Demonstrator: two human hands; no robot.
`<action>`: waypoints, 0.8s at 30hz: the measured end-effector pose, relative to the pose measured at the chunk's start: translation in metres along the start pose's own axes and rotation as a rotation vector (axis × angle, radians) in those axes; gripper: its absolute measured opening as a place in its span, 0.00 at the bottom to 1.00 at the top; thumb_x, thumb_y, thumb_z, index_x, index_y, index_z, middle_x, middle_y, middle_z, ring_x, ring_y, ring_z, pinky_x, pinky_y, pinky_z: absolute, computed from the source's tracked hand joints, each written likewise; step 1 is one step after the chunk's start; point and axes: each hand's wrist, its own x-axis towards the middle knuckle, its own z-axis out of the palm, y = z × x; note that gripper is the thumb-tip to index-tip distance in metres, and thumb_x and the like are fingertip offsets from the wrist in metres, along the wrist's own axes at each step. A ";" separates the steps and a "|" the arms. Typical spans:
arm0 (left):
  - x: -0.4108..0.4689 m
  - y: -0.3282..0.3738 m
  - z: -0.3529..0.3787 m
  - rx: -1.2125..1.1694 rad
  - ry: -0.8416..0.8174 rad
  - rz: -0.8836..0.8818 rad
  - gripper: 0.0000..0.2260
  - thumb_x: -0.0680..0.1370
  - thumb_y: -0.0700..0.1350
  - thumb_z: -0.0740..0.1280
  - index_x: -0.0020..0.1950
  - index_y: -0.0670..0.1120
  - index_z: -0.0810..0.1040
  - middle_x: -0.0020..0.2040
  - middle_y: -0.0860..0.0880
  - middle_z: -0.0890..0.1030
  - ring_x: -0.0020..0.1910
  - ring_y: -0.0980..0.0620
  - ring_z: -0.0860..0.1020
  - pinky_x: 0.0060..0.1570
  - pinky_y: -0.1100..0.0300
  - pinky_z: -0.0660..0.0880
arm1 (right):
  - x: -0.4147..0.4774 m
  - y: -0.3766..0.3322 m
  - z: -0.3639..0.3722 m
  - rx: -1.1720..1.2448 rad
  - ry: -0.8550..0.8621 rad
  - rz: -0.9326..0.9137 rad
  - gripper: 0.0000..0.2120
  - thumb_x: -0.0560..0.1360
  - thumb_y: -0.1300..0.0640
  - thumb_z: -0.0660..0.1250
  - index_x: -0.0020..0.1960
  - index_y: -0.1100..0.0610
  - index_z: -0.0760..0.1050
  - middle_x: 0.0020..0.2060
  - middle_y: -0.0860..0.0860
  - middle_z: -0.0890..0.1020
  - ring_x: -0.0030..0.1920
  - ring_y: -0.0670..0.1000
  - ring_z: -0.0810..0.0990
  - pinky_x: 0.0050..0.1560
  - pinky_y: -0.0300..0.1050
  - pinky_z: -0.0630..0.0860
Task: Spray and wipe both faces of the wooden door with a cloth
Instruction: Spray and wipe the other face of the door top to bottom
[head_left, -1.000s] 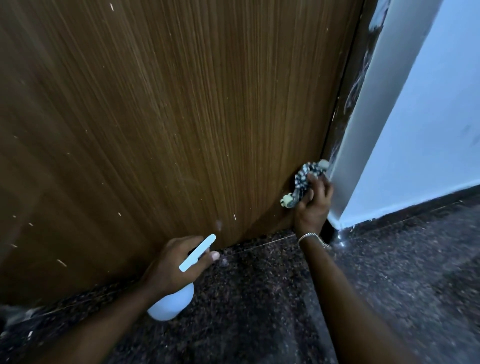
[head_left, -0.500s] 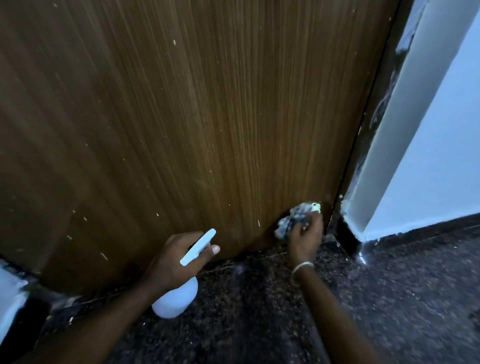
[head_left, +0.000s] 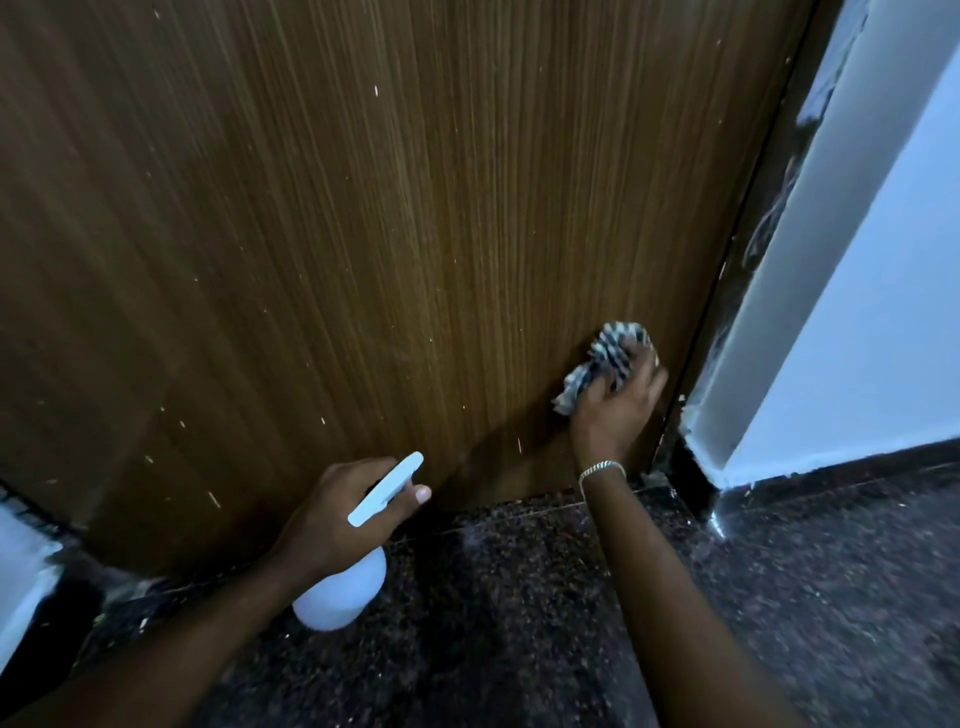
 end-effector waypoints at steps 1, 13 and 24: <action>0.000 0.000 0.000 -0.005 0.003 -0.001 0.19 0.80 0.47 0.74 0.33 0.56 0.70 0.28 0.55 0.71 0.27 0.59 0.70 0.31 0.62 0.66 | 0.006 -0.002 -0.001 -0.037 -0.012 -0.137 0.20 0.77 0.65 0.62 0.67 0.51 0.73 0.66 0.55 0.70 0.60 0.52 0.72 0.55 0.38 0.72; -0.003 0.002 0.001 -0.012 -0.006 -0.022 0.20 0.80 0.48 0.74 0.32 0.50 0.69 0.27 0.54 0.69 0.27 0.58 0.68 0.30 0.60 0.65 | 0.040 0.010 -0.014 -0.048 0.181 0.091 0.19 0.74 0.63 0.63 0.64 0.53 0.76 0.64 0.54 0.75 0.62 0.56 0.76 0.60 0.43 0.71; -0.001 -0.001 0.007 -0.042 -0.017 -0.056 0.19 0.80 0.48 0.74 0.32 0.49 0.70 0.27 0.53 0.70 0.27 0.56 0.69 0.30 0.60 0.65 | -0.021 0.132 -0.041 -0.240 -0.307 0.056 0.11 0.73 0.62 0.63 0.51 0.59 0.82 0.52 0.55 0.81 0.46 0.56 0.83 0.44 0.27 0.71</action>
